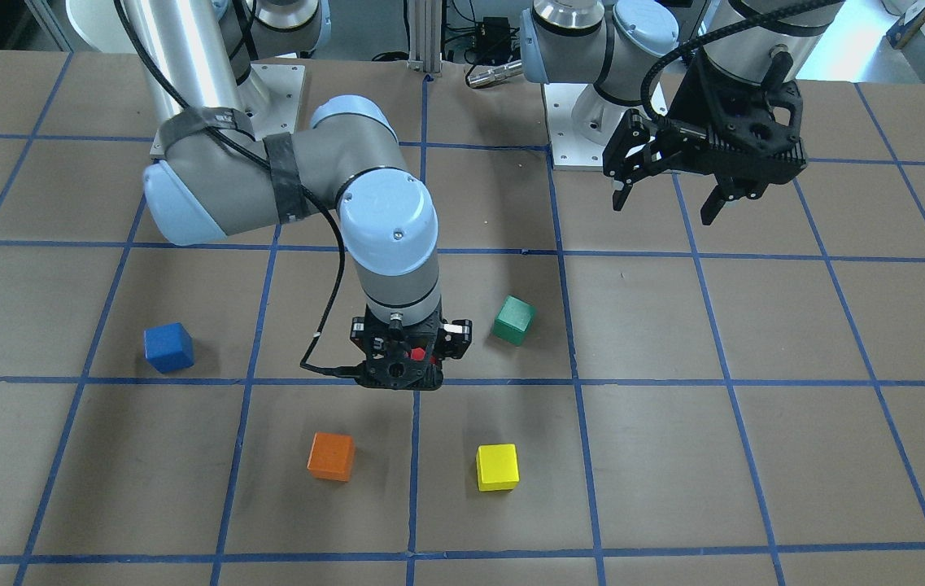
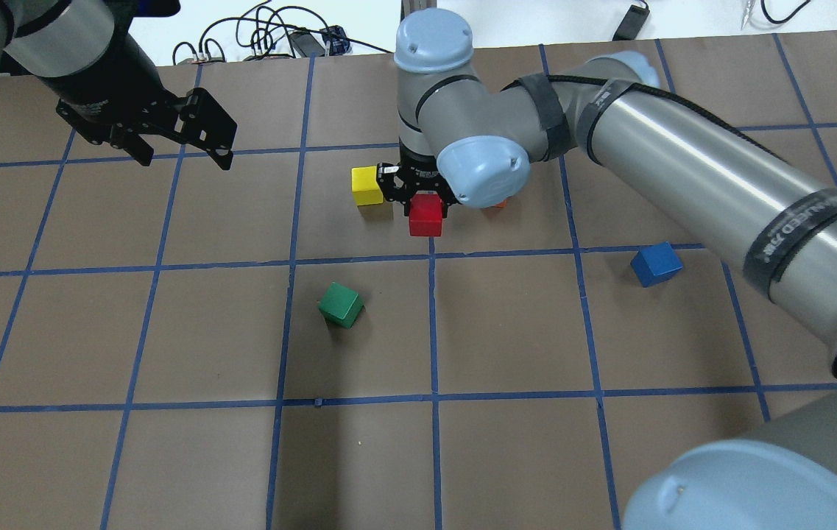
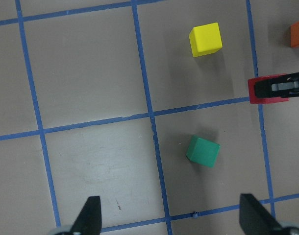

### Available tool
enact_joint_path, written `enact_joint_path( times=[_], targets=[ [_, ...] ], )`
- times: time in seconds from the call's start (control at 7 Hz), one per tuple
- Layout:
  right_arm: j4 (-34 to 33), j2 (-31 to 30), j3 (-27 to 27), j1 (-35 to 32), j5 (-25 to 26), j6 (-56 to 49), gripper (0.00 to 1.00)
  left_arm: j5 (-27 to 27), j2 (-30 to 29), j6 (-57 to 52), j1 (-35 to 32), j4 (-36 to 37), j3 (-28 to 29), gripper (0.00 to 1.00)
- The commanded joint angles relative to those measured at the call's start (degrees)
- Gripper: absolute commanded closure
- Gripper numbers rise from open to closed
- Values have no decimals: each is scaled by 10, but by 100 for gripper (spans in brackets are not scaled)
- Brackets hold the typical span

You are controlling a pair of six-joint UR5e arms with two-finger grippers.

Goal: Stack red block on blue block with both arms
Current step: 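Carry the red cube with the right gripper over the blue cube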

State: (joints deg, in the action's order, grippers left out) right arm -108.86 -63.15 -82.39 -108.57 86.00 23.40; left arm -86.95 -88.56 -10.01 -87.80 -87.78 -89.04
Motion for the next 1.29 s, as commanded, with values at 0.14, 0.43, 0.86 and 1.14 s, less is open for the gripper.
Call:
enact_joint_path(
  times=[0.14, 0.43, 0.86, 1.14],
  targets=[
    [157, -69, 28, 108, 11, -115, 100, 1, -2, 0, 0, 1, 1, 0],
    [196, -93, 24, 197, 14, -213, 100, 1, 0, 0, 0, 1, 0, 0],
    [176, -133, -68, 260, 49, -377, 100, 7, 0, -4, 0, 2, 1, 0],
    [105, -158, -147, 307, 51, -446, 100, 8, -4, -2, 0, 2, 3, 0]
  ],
)
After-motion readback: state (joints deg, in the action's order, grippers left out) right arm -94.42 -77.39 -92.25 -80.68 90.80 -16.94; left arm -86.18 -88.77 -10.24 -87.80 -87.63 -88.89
